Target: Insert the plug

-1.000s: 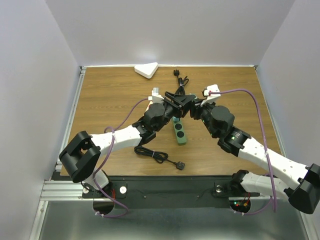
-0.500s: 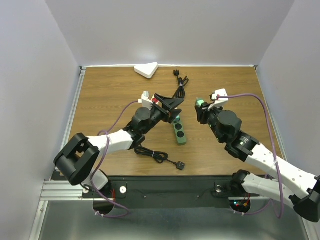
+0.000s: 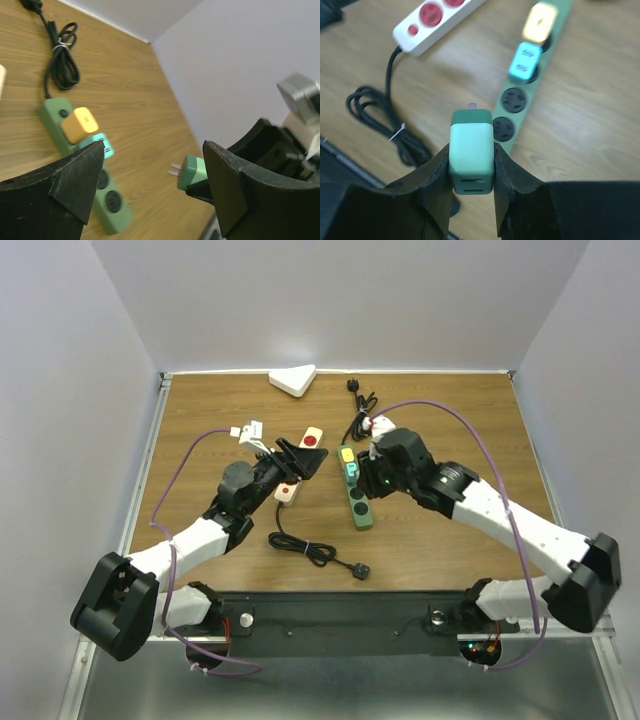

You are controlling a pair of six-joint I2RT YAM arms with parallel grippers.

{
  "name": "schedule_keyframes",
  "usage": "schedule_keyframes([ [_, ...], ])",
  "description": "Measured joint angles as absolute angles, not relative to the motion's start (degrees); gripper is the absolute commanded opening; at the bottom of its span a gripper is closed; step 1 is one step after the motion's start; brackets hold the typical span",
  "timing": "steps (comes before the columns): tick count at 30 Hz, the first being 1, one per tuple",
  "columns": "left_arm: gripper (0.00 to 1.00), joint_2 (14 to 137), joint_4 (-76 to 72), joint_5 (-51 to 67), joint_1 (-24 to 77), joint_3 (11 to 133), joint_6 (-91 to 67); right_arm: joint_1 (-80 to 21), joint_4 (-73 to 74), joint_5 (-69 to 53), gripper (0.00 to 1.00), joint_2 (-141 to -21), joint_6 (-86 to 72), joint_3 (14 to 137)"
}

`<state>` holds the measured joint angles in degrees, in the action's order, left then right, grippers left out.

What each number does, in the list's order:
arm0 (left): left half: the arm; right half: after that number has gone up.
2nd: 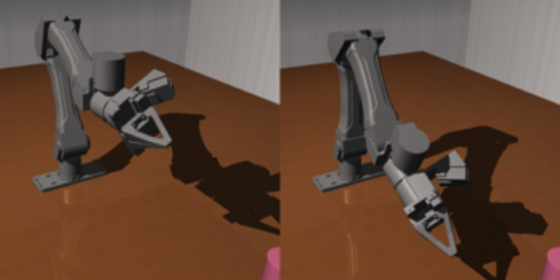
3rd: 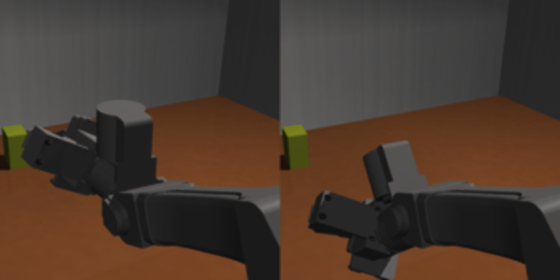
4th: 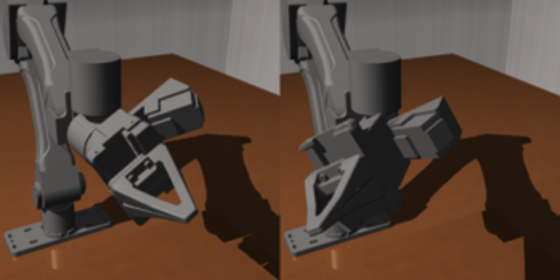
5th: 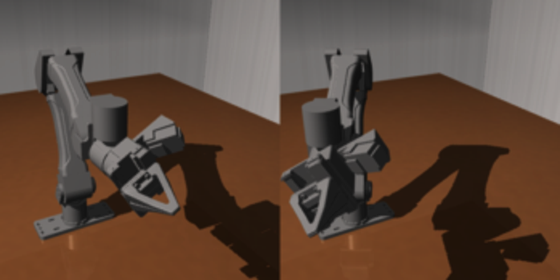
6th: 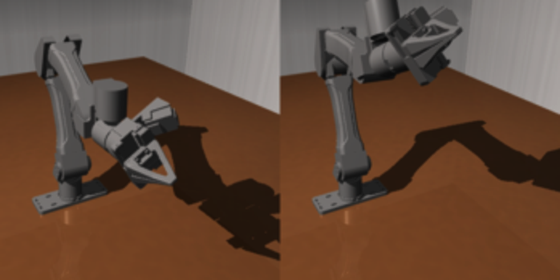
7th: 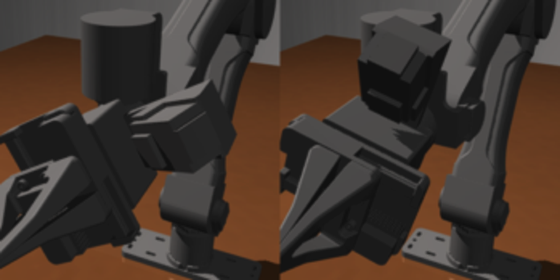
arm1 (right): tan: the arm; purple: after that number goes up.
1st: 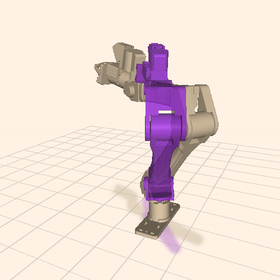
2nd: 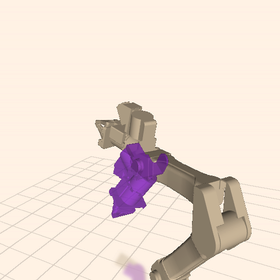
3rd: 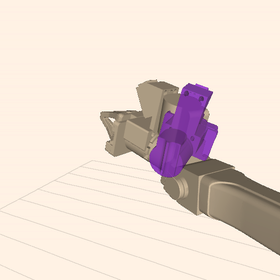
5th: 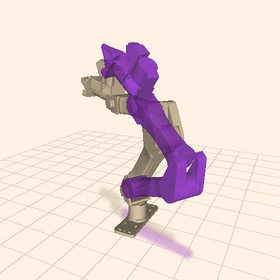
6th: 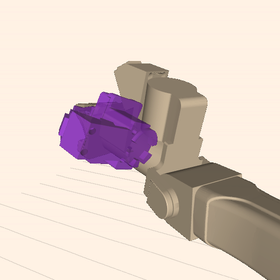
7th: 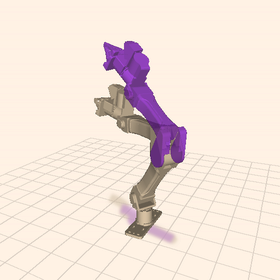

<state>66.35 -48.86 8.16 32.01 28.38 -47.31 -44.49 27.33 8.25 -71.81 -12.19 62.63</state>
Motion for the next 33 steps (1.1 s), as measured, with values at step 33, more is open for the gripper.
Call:
schedule_keyframes([
  [33,0.9,63.18,-36.45,15.03,24.64,26.44,-20.03,-36.21,55.77,-8.49,0.0,-107.98,-11.75,88.77],
])
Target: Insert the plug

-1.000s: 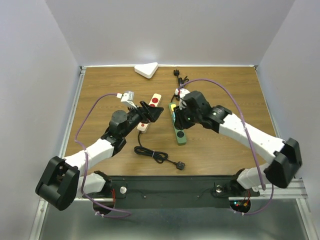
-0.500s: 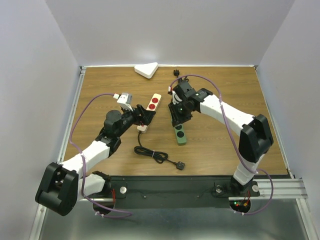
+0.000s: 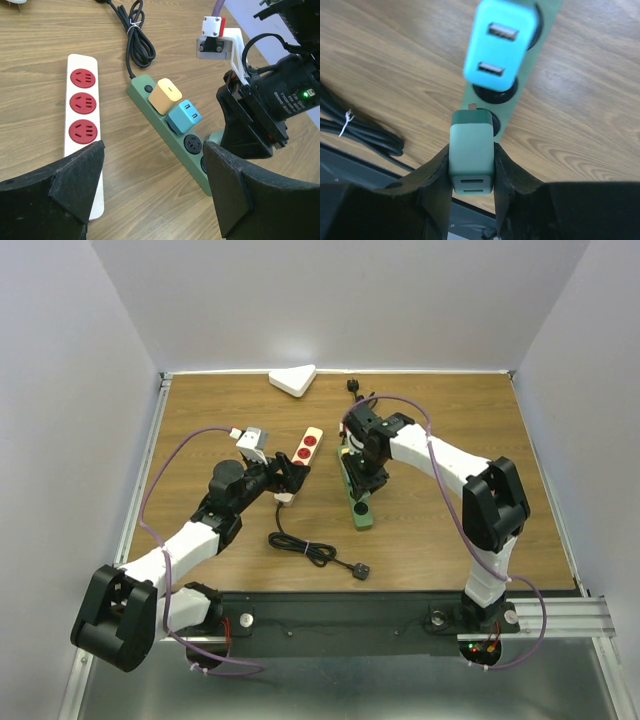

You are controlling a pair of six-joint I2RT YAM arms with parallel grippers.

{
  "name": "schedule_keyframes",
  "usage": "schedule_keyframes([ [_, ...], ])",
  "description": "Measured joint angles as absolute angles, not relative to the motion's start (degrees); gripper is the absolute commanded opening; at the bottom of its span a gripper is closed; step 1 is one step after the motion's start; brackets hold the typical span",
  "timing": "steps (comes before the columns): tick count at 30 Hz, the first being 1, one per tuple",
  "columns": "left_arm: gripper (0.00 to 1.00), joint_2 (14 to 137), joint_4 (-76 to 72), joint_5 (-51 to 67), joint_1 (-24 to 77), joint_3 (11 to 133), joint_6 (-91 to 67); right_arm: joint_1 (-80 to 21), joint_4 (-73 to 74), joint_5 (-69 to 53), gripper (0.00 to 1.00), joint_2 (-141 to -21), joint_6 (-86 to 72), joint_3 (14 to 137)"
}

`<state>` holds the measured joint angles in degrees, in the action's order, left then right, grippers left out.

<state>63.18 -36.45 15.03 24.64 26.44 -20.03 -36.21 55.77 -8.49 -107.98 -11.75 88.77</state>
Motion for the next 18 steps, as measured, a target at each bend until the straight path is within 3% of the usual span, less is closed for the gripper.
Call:
schedule_keyframes([
  [18,0.9,63.18,-36.34,15.03,24.64,26.44,-19.75,-34.94,56.99,-6.42,0.0,-113.14,-10.66,94.41],
])
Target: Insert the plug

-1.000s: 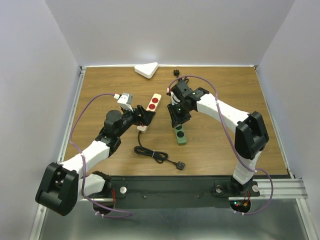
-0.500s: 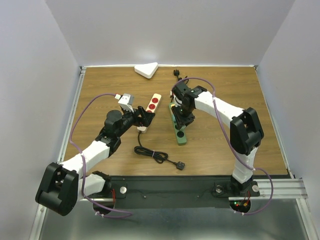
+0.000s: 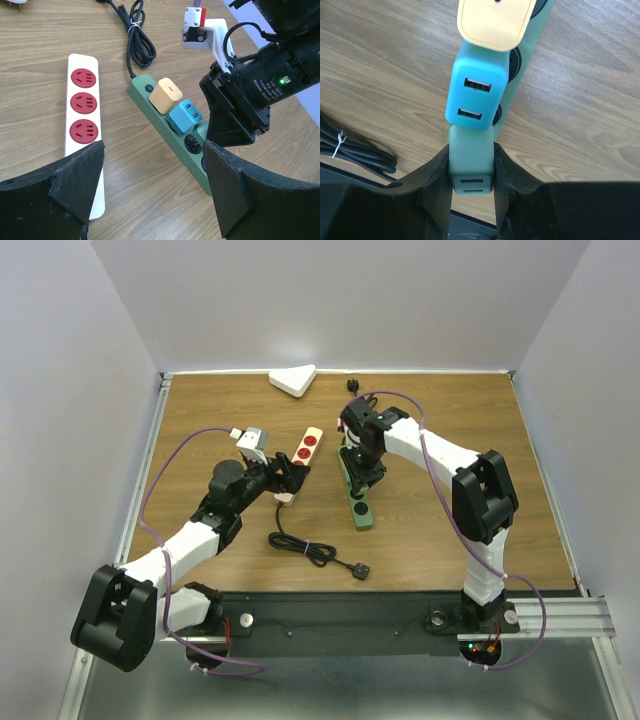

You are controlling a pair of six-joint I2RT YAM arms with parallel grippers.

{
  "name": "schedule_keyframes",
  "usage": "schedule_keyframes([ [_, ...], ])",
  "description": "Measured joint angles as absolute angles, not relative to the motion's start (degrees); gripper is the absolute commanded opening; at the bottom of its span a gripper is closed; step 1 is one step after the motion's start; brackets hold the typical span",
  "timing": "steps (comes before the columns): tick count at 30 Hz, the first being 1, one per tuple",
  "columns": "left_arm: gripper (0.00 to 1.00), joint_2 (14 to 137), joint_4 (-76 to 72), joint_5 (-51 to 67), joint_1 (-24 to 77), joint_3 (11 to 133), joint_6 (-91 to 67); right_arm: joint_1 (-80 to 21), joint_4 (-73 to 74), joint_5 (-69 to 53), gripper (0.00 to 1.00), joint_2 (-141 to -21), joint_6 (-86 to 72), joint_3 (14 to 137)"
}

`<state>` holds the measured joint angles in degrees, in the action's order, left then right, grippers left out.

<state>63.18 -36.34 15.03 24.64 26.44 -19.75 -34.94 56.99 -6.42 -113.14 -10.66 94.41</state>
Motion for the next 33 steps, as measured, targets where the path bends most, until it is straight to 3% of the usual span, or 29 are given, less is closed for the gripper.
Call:
schedule_keyframes([
  [33,0.9,63.18,-36.34,14.83,24.64,26.44,-19.57,-34.94,60.34,-6.63,0.0,-115.63,-10.76,97.62],
])
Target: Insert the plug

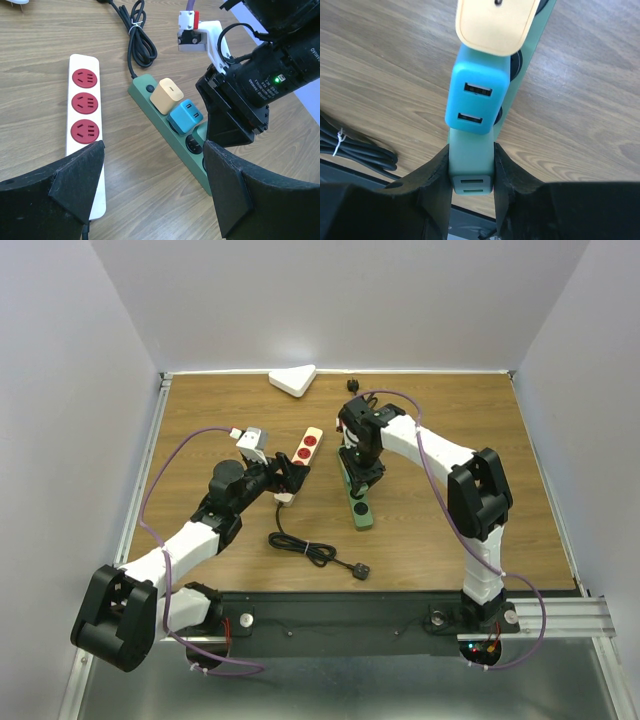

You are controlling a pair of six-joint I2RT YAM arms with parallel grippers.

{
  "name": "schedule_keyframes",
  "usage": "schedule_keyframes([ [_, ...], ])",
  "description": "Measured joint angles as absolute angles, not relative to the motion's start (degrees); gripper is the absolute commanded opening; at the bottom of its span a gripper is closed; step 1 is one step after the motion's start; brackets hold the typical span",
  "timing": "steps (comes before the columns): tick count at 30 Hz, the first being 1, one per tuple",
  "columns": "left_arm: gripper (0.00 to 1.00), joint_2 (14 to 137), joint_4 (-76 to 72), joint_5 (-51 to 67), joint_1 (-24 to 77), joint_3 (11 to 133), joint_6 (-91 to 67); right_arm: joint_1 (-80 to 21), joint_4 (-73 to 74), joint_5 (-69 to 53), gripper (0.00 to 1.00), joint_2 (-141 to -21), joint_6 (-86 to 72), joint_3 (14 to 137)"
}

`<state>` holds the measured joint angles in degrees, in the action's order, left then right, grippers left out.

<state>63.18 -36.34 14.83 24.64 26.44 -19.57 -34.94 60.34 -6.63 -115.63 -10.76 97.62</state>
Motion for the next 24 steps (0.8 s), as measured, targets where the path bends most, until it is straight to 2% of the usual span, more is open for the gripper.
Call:
schedule_keyframes([
  [24,0.9,63.05,-36.07,14.79,24.64,26.44,-19.57,-34.94,60.4,-6.66,0.0,-115.9,-11.9,97.49],
])
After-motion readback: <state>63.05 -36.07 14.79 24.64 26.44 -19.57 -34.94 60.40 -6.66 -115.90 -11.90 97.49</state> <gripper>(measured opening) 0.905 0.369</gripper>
